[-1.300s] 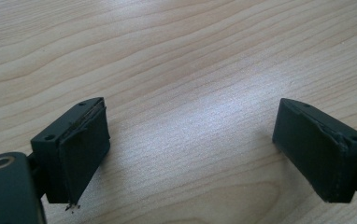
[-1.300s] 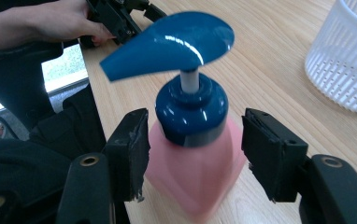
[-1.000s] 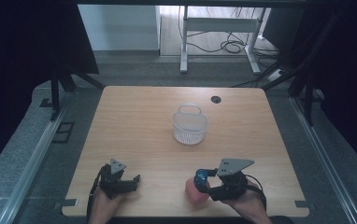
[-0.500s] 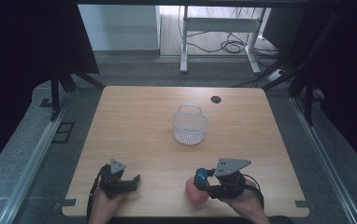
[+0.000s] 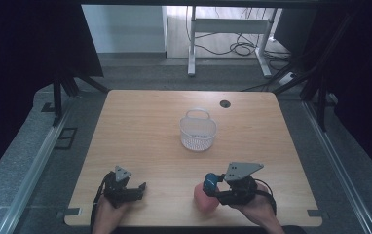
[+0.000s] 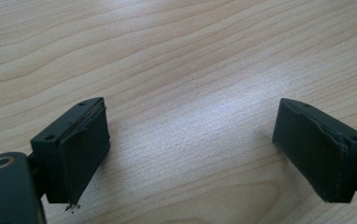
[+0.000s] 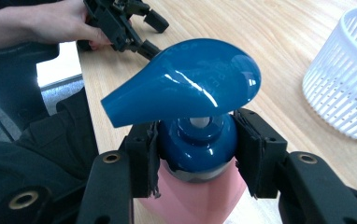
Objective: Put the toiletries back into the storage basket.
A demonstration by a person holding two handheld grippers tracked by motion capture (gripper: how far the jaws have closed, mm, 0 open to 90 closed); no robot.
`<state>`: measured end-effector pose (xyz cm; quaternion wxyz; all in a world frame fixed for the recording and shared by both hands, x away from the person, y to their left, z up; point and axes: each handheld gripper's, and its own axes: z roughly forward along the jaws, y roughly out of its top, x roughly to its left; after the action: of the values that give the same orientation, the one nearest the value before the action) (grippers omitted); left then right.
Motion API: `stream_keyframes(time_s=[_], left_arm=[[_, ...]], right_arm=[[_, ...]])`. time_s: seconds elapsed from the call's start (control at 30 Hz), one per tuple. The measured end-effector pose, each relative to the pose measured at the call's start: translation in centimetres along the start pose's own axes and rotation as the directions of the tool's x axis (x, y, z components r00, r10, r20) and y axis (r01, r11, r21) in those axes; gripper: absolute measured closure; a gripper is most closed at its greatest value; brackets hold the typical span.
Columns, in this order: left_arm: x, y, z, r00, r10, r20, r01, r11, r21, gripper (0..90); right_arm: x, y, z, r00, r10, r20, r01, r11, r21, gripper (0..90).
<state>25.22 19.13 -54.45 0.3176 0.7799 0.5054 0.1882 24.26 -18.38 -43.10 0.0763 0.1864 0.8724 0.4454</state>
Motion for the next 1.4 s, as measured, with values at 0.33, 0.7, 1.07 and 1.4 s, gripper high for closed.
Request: stream_keyframes(time_s=[0.33,0.7,1.07,1.4], left_arm=[[0.0,0.0,0.0,1.0,0.001,0.002,-0.001,1.0,0.003,10.6],[0.0,0.0,0.0,1.0,-0.004,0.001,0.004,1.0,0.001,10.6],[0.0,0.0,0.0,1.0,-0.001,0.001,0.001,1.0,0.001,10.6],[0.0,0.0,0.0,1.0,0.003,0.001,-0.003,1.0,0.001,10.6]], right_arm=[[-1.1,1.7,-0.3,1.0,0.008,0.003,-0.008,1.0,-0.019,53.1],[-2.2,3.0,-0.2,0.9997,0.013,0.021,-0.012,1.0,-0.025,53.1],[-3.8,4.1,-0.3,0.9982,0.036,0.048,-0.034,0.999,-0.029,53.0],[-4.8,5.4,-0.2,0.9969,0.038,0.069,-0.037,0.999,-0.026,53.0]])
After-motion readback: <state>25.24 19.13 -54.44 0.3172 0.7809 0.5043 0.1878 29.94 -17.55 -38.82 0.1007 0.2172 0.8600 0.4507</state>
